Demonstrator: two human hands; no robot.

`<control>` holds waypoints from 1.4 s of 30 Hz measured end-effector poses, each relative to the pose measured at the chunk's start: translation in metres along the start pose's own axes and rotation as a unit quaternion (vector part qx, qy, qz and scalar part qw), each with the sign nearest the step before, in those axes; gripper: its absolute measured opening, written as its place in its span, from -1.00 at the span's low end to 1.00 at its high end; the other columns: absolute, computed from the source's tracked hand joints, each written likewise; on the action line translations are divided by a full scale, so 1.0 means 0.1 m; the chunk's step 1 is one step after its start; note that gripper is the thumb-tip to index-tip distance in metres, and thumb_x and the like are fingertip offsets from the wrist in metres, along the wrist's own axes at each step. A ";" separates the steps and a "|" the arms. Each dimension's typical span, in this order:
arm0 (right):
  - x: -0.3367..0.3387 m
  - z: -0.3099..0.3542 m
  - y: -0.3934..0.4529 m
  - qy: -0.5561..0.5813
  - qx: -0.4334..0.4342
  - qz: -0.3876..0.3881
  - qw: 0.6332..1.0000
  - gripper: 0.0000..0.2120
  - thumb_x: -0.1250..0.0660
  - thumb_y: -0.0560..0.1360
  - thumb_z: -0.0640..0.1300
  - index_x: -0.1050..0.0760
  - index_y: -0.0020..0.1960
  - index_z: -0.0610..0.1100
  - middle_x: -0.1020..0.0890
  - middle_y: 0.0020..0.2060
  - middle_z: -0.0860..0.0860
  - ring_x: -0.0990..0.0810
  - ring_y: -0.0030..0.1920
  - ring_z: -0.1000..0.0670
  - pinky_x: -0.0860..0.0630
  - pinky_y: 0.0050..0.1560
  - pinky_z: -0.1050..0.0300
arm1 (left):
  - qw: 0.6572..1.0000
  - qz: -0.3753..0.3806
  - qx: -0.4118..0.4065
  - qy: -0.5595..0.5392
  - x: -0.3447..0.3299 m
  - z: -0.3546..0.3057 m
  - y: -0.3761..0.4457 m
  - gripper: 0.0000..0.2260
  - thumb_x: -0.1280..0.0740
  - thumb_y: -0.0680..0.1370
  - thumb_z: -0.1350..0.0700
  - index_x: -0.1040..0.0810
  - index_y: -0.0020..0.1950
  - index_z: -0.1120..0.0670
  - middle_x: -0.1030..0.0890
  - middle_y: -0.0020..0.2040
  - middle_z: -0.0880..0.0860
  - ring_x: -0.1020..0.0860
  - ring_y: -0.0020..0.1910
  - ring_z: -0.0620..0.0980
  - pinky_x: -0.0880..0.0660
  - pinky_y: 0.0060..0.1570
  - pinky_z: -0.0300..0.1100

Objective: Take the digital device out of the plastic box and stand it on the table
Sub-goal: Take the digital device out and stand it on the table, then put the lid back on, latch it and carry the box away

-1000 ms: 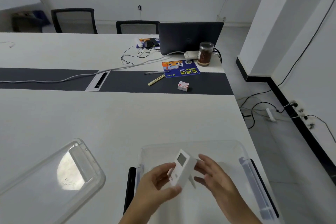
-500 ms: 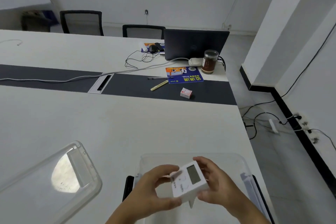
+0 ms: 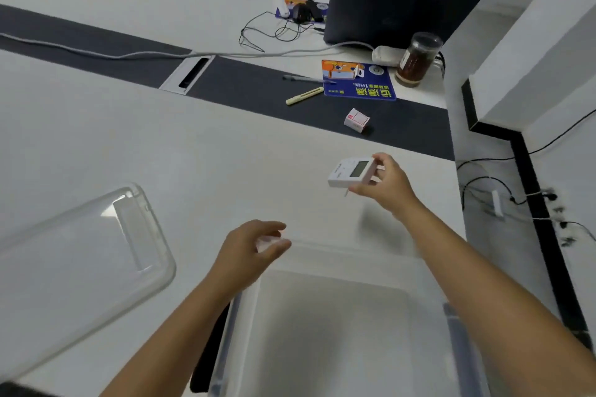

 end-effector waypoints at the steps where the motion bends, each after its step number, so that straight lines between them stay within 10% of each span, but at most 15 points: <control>1: -0.07 -0.08 0.12 -0.008 -0.012 0.006 1.000 -0.27 -0.48 0.27 -0.31 -0.20 0.34 -0.22 -0.36 0.34 -0.17 -0.42 0.28 -0.13 -0.45 0.24 -0.03 | 1.000 0.007 0.005 0.004 -0.02 0.02 0.03 -0.79 -0.36 0.44 0.11 -0.59 0.06 0.09 -0.57 -0.11 -0.05 -0.53 -0.07 -0.11 -0.32 -0.09 -0.48; 19: -0.52 -0.43 1.20 -0.066 -0.024 0.063 0.996 -0.22 -0.40 0.31 -0.31 -0.10 0.42 -0.12 -0.30 0.41 -0.07 -0.37 0.35 -0.09 -0.36 0.35 -0.10 | 0.998 0.046 0.019 -0.042 -0.11 0.15 0.21 -0.88 -0.38 0.32 -0.04 -0.50 -0.36 -0.25 -0.51 -0.26 -0.13 -0.46 -0.15 -0.27 -0.35 -0.21 -0.54; 26: -0.43 -0.05 0.86 -0.153 0.032 0.014 0.988 -0.32 -0.41 0.36 -0.20 -0.17 0.39 -0.18 -0.20 0.43 -0.10 -0.22 0.41 -0.06 -0.20 0.34 0.16 | 0.999 0.022 0.001 -0.033 -0.09 0.15 0.19 -0.93 -0.41 0.38 0.00 -0.61 -0.15 -0.14 -0.49 -0.25 -0.18 -0.45 -0.17 -0.38 -0.33 -0.21 -0.56; 30: -0.74 0.38 0.34 -0.148 0.107 0.051 0.982 -0.53 -0.37 0.40 -0.25 -0.34 0.28 -0.23 -0.34 0.34 -0.16 -0.32 0.33 -0.08 -0.25 0.22 0.25 | 0.995 -0.090 -0.030 -0.042 0.13 0.13 0.00 -0.59 -0.21 0.33 -0.20 -0.57 0.05 -0.05 -0.46 -0.13 -0.29 -0.42 -0.05 -0.44 -0.29 -0.07 -0.60; 37: -2.31 1.07 -0.63 -0.312 0.274 0.281 0.865 -0.66 -0.29 0.47 -0.10 -0.44 0.19 -0.23 -0.45 0.27 -0.13 -0.34 0.32 -0.09 -0.27 0.27 0.17 | 0.945 -0.282 0.086 0.141 1.11 1.07 -0.79 -0.56 -0.15 0.39 -0.06 -0.57 0.07 0.20 -0.61 0.00 0.18 -0.55 0.01 0.18 -0.44 -0.01 -0.07; 42: -3.46 1.07 -0.76 -0.414 0.181 0.321 0.833 -0.55 -0.20 0.49 -0.04 -0.25 0.32 -0.20 -0.37 0.31 -0.16 -0.34 0.30 -0.16 -0.36 0.23 -0.02 | 0.858 -0.345 0.349 0.150 1.96 2.17 -1.49 -0.57 -0.28 0.49 0.11 -0.35 0.30 0.29 -0.34 0.33 0.39 -0.25 0.34 0.34 -0.19 0.31 0.23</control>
Point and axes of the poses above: each hand's wrist, its own y-axis towards the middle knuckle, its own x-axis out of the back of the hand, z = x × y, the point moved 9 cm from there along y, towards the middle knuckle
